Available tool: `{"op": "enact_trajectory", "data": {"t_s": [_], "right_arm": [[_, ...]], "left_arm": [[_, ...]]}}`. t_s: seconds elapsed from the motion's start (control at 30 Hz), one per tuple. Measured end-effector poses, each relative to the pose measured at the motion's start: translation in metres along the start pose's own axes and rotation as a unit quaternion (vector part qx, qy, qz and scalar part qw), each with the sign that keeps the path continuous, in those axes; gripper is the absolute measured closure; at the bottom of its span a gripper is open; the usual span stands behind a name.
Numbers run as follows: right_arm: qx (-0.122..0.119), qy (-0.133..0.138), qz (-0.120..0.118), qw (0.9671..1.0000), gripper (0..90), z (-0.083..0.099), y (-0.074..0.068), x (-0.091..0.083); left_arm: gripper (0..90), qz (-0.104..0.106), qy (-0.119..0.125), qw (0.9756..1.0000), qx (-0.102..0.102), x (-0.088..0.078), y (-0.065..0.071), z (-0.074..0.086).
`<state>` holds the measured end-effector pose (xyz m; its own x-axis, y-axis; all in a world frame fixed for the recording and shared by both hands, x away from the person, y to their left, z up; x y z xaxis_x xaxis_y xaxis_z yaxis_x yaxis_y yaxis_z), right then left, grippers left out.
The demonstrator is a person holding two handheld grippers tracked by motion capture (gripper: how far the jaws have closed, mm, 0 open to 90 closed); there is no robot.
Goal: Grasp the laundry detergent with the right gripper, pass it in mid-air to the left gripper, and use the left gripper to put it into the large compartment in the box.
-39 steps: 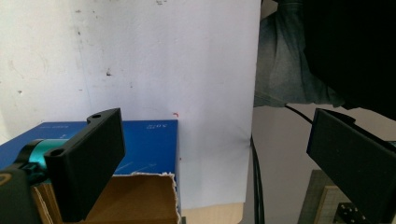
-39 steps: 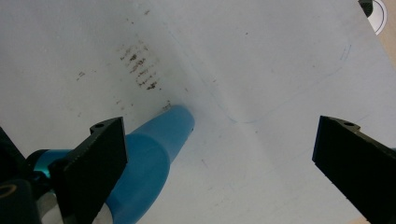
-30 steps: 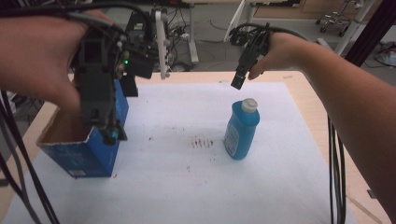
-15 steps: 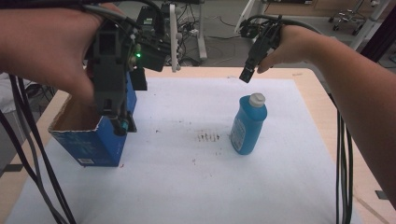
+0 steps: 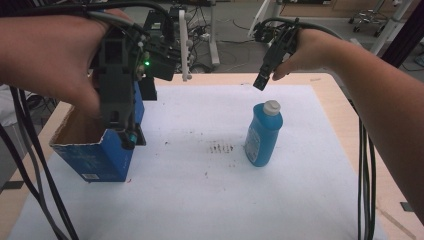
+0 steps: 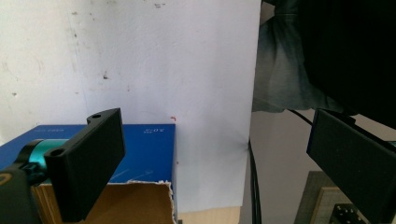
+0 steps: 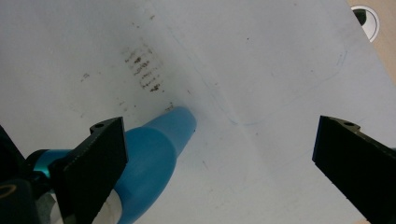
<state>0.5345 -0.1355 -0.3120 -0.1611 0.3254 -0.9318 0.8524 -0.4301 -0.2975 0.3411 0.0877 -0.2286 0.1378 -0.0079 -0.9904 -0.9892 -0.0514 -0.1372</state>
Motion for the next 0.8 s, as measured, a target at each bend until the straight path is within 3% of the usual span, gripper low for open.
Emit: {"op": "enact_trajectory", "data": {"t_s": [0.17,0.27,0.33,0.4,0.47,0.57,0.63,0.7,0.8], "right_arm": [[-0.006,0.057,0.001,0.9984,2.4,-0.005,-0.006,0.001],[-0.011,0.099,0.002,0.9951,2.4,-0.01,-0.01,-0.001],[-0.008,0.132,0.012,0.9911,2.4,-0.014,-0.013,-0.005],[-0.002,0.171,0.021,0.9851,2.4,-0.017,-0.014,-0.011],[0.01,0.212,0.038,0.9766,2.4,-0.018,-0.013,-0.019],[0.042,0.276,0.057,0.9585,2.4,-0.012,-0.011,-0.033],[0.056,0.296,0.073,0.9507,2.4,-0.003,-0.007,-0.039],[0.071,0.309,0.085,0.9446,2.4,0.008,-0.005,-0.043],[0.086,0.321,0.088,0.9391,2.4,0.027,-0.002,-0.048]], "left_arm": [[4.4,-0.001,0.002,1.0,0.002,0.003,0.001,-0.001],[4.4,-0.003,0.0,1.0,0.0,0.004,0.003,-0.002],[4.4,-0.003,0.002,1.0,0.001,0.002,0.004,-0.003],[4.4,-0.005,0.002,1.0,0.004,0.001,0.005,-0.005],[4.4,-0.005,0.003,1.0,0.005,0.001,0.006,-0.006],[4.4,-0.006,0.0,1.0,0.006,0.001,0.009,-0.007],[4.4,-0.007,-0.001,0.9999,0.009,0.001,0.01,-0.007],[4.4,-0.008,-0.001,0.9999,0.009,0.001,0.011,-0.008],[4.4,-0.009,0.002,0.9999,0.013,0.002,0.012,-0.01]]}}
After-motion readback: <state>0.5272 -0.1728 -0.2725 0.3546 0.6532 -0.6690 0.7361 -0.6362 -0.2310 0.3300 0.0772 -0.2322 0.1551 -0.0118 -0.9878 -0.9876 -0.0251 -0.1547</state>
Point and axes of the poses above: each handheld gripper's, and its own axes: x roughly forward along the jaws, z roughly out of its underside, y roughly to its right, the point moved 7 cm from there along x, roughly forward along the jaws, and after that the axes turned 13 degrees about -z, right-handed, at the moved point
